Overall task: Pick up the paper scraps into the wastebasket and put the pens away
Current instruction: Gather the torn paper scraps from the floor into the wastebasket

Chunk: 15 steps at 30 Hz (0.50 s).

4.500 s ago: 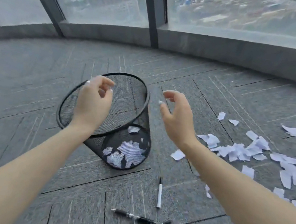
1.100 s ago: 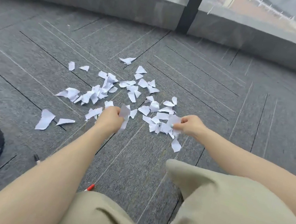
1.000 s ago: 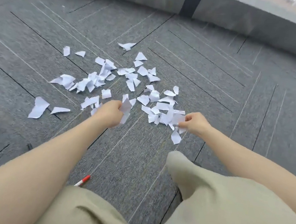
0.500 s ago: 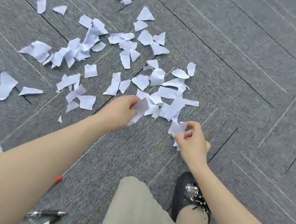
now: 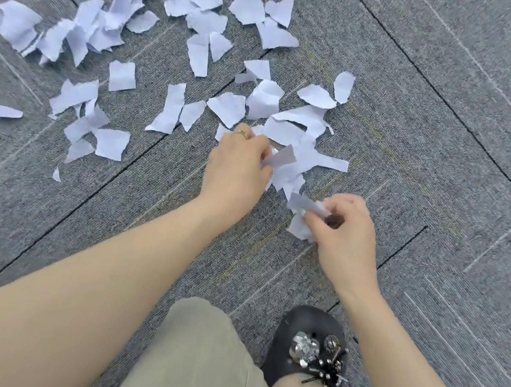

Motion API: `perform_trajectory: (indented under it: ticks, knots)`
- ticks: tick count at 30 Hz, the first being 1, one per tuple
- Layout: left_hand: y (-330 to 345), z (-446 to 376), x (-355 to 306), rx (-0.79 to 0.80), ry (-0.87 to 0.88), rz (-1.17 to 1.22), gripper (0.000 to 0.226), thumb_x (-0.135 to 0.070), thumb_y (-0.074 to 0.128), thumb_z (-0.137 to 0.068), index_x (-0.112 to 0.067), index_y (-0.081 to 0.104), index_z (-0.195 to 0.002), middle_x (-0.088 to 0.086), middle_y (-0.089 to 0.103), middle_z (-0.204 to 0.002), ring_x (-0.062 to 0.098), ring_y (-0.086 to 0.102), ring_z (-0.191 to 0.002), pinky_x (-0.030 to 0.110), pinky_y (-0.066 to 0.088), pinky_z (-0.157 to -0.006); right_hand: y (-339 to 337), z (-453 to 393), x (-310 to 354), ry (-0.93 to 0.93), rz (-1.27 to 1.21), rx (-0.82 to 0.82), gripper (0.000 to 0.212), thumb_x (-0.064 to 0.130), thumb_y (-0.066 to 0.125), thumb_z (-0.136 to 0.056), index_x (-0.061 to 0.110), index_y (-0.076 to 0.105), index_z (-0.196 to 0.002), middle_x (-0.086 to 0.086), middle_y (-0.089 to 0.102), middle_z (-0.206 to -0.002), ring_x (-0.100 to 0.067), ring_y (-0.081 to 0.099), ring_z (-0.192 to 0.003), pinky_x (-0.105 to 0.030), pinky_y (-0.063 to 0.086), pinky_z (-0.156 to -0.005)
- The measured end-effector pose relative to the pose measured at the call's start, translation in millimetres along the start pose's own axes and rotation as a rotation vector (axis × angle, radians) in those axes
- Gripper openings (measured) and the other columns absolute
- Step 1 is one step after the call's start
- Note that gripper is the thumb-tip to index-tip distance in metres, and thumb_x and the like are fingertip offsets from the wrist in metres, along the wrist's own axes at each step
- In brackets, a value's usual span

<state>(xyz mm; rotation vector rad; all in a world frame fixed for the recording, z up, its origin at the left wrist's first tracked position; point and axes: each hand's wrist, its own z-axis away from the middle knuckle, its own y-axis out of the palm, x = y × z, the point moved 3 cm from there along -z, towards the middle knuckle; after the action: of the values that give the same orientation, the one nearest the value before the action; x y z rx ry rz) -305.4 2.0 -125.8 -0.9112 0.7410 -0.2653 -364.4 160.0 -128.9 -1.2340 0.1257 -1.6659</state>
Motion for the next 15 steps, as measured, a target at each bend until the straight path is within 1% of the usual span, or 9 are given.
perform_trajectory:
  ticks: [2, 3, 4, 6, 7, 9, 11, 13, 15]
  knots:
    - [4.1, 0.3, 0.3, -0.026, -0.03, -0.041, 0.014, -0.012, 0.056, -0.084, -0.007, 0.059, -0.098, 0.011, 0.048, -0.114, 0.031, 0.048, -0.1, 0.039, 0.041, -0.082, -11.1, -11.0, 9.9, 0.004, -0.11, -0.001, 0.013, 0.018, 0.068, -0.082, 0.008, 0.065, -0.075, 0.011, 0.054, -0.079, -0.002, 0.051, -0.071, -0.013, 0.035, -0.064]
    - [5.7, 0.3, -1.0, -0.028, -0.031, -0.043, 0.015, -0.011, 0.056, -0.084, -0.007, 0.057, -0.098, 0.012, 0.048, -0.115, 0.032, 0.047, -0.102, 0.04, 0.041, -0.083, -14.2, -17.7, 15.7, 0.005, -0.159, 0.02, 0.011, 0.017, 0.067, -0.083, 0.008, 0.066, -0.077, 0.008, 0.056, -0.073, 0.0, 0.049, -0.06, -0.013, 0.035, -0.056]
    - [6.4, 0.1, -2.8, -0.032, -0.02, -0.022, 0.015, -0.009, 0.056, -0.083, -0.006, 0.055, -0.098, 0.014, 0.048, -0.114, 0.032, 0.046, -0.102, 0.041, 0.041, -0.083, -15.3, -24.8, 21.7, 0.004, -0.203, 0.054, 0.008, 0.016, 0.067, -0.083, 0.009, 0.067, -0.079, 0.003, 0.06, -0.07, 0.0, 0.05, -0.055, -0.014, 0.039, -0.052]
    - [6.3, 0.3, -6.0, -0.031, -0.006, 0.051, 0.019, -0.007, 0.056, -0.083, -0.006, 0.05, -0.1, 0.014, 0.049, -0.11, 0.033, 0.047, -0.099, 0.041, 0.04, -0.079, -13.0, -37.2, 32.6, -0.016, -0.241, 0.105, 0.003, 0.015, 0.068, -0.082, 0.018, 0.068, -0.083, -0.005, 0.068, -0.076, -0.007, 0.057, -0.063, -0.03, 0.05, -0.06]
    - [6.2, 0.5, -6.7, -0.025, -0.015, 0.084, 0.022, -0.005, 0.055, -0.083, -0.006, 0.046, -0.103, 0.013, 0.051, -0.106, 0.032, 0.048, -0.096, 0.04, 0.039, -0.074, -10.7, -42.3, 36.1, -0.031, -0.235, 0.1, 0.009, 0.015, 0.068, -0.081, 0.022, 0.065, -0.085, -0.005, 0.067, -0.077, -0.01, 0.057, -0.065, -0.036, 0.052, -0.064]
    - [7.8, 0.9, -6.7, -0.014, -0.062, 0.154, 0.026, -0.001, 0.05, -0.085, -0.009, 0.04, -0.108, 0.009, 0.053, -0.095, 0.033, 0.05, -0.086, 0.036, 0.036, -0.065, -5.0, -51.5, 38.6, -0.054, -0.173, 0.058, 0.022, 0.017, 0.069, -0.08, 0.026, 0.058, -0.098, 0.004, 0.056, -0.072, -0.009, 0.052, -0.064, -0.037, 0.049, -0.067]
    - [8.8, 1.9, -5.6, -0.02, -0.127, 0.219, 0.025, -0.002, 0.046, -0.088, -0.01, 0.039, -0.11, 0.008, 0.058, -0.091, 0.034, 0.053, -0.082, 0.037, 0.038, -0.063, 0.9, -56.4, 38.1, -0.079, -0.032, 0.007, 0.037, 0.02, 0.068, -0.08, 0.027, 0.053, -0.113, 0.011, 0.049, -0.073, -0.01, 0.052, -0.069, -0.038, 0.049, -0.075]
    - [8.8, 1.7, -4.2, -0.022, -0.178, 0.235, 0.017, -0.001, 0.047, -0.087, -0.009, 0.047, -0.102, 0.006, 0.058, -0.088, 0.033, 0.054, -0.083, 0.037, 0.04, -0.067, 5.9, -58.1, 35.5, -0.117, 0.088, -0.013, 0.04, 0.023, 0.067, -0.08, 0.025, 0.053, -0.117, 0.012, 0.052, -0.079, -0.017, 0.056, -0.079, -0.044, 0.047, -0.085]
    - [6.7, 1.5, -2.6, -0.011, -0.194, 0.188, 0.012, 0.0, 0.048, -0.084, -0.011, 0.049, -0.077, 0.005, 0.051, -0.077, 0.033, 0.05, -0.079, 0.034, 0.035, -0.064, 8.1, -59.5, 34.8, -0.166, 0.175, -0.019, 0.032, 0.024, 0.067, -0.081, 0.021, 0.057, -0.111, 0.004, 0.057, -0.094, -0.022, 0.056, -0.09, -0.046, 0.045, -0.089]
